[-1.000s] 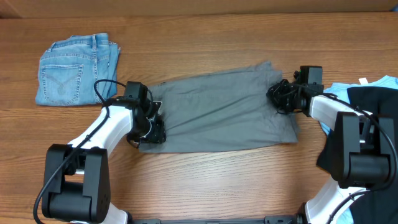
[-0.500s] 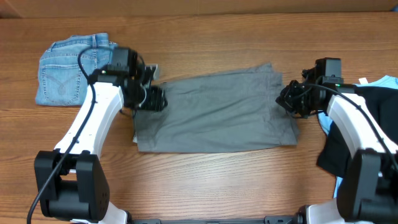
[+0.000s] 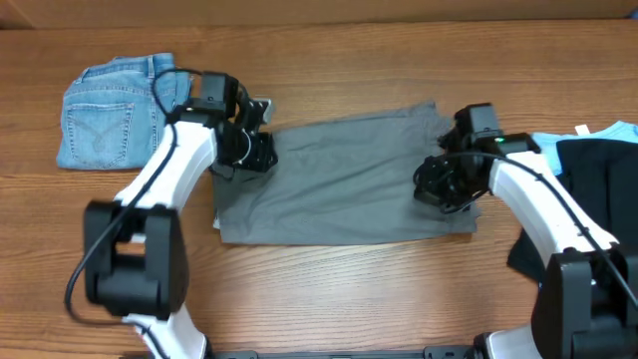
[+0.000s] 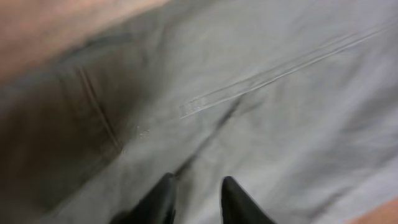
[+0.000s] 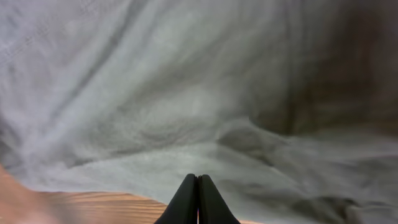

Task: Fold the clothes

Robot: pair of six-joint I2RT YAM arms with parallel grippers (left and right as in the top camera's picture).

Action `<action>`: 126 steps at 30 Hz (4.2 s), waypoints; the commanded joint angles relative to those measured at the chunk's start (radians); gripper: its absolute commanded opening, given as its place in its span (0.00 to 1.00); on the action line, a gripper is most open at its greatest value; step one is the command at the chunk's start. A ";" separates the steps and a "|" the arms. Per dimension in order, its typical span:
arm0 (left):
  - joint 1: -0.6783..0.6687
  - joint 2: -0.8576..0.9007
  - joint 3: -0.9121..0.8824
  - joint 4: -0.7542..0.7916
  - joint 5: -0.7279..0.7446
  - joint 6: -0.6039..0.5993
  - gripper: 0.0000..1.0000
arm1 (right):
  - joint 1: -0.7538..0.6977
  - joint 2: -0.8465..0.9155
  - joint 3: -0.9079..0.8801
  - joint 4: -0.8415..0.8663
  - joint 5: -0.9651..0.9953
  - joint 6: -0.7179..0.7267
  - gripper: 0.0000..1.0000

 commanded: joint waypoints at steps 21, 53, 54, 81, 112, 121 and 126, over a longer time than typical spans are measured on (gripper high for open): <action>0.141 0.056 0.252 -0.229 -0.056 0.048 0.55 | -0.136 -0.003 -0.237 0.044 0.233 0.280 0.04; -0.112 -0.013 -0.132 -0.247 -0.024 0.098 0.26 | 0.145 0.218 -0.002 -0.018 -0.025 -0.135 0.04; -0.108 -0.013 -0.146 -0.247 -0.055 0.096 0.25 | 0.130 0.237 -0.005 -0.015 -0.025 -0.113 0.04; 0.038 -0.020 0.120 -0.322 0.278 0.068 0.22 | -0.058 -0.087 -0.010 -0.062 -0.027 -0.075 0.04; -0.101 0.230 0.096 -0.251 -0.304 -0.068 0.29 | 0.060 0.080 -0.097 0.009 0.192 0.052 0.04; -0.005 0.158 0.169 -0.336 -0.249 -0.060 0.55 | 0.060 0.080 -0.132 0.008 0.188 0.070 0.04; 0.040 0.084 0.245 -0.399 -0.175 -0.060 0.58 | 0.048 0.080 -0.132 -0.008 0.188 0.123 0.04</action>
